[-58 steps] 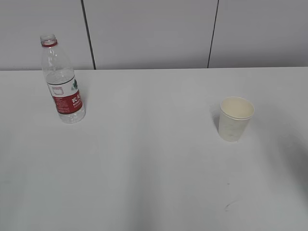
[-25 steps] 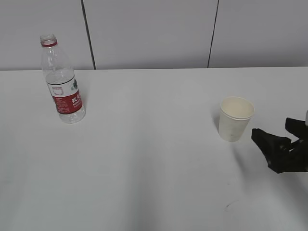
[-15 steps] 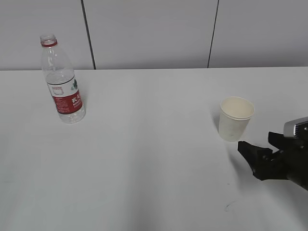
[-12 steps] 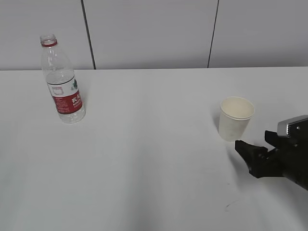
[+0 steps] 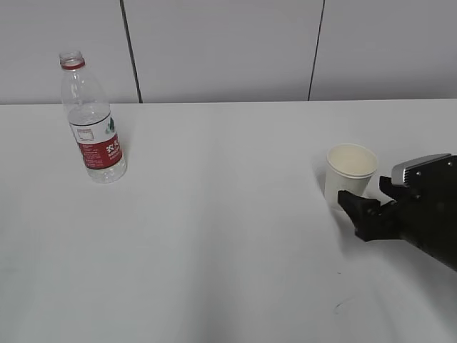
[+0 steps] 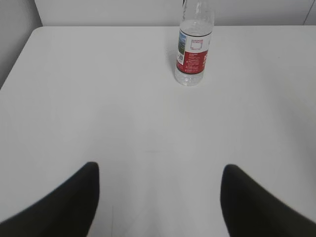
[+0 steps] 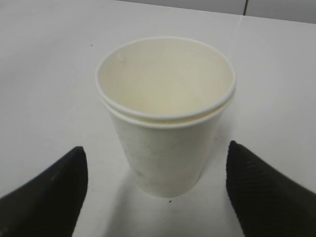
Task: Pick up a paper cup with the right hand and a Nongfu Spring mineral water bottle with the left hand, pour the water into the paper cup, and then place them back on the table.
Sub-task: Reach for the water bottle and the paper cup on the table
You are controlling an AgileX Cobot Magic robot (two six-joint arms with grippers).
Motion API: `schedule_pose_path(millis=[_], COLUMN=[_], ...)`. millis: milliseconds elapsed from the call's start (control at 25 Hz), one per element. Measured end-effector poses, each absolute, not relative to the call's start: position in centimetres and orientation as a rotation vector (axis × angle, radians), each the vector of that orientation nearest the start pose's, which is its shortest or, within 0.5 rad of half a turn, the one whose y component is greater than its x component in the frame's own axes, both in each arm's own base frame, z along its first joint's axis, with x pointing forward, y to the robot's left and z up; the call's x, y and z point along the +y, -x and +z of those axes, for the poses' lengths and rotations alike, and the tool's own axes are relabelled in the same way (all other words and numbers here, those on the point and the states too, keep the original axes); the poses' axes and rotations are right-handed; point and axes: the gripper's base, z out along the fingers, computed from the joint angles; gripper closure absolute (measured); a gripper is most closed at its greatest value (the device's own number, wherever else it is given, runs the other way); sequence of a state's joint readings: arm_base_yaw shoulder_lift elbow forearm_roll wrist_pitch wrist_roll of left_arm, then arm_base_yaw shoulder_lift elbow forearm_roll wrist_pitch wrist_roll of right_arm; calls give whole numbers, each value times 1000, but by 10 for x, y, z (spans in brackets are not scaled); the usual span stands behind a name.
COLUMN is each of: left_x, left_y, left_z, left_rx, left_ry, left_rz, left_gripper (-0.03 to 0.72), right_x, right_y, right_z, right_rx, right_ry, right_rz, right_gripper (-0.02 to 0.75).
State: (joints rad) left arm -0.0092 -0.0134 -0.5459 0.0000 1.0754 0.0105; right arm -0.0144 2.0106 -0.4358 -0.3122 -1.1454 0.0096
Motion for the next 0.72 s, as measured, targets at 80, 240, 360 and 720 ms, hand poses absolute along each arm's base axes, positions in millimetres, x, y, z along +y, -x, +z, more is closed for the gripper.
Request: schedule_pose_path(millis=[80,240,360,720], left_x=[0,0,0,0], left_y=[13,13,13,13], left_z=[289,289,289,289], left_rx=[2000,2000,2000,2000], left_ry=[-20,-20,-20,-20], left_rz=[1,1,1,1], left_gripper=[221,141,73,60], right_x=[21,21,21,24], right_y=[-285,-295,-302,-317], right_z=[80,72,65,54], right_rx=[1900,1902,1906,1900], right_ry=[289,286,290,295], right_rz=[180,179,182,227], right_gripper=[85,85,85,87])
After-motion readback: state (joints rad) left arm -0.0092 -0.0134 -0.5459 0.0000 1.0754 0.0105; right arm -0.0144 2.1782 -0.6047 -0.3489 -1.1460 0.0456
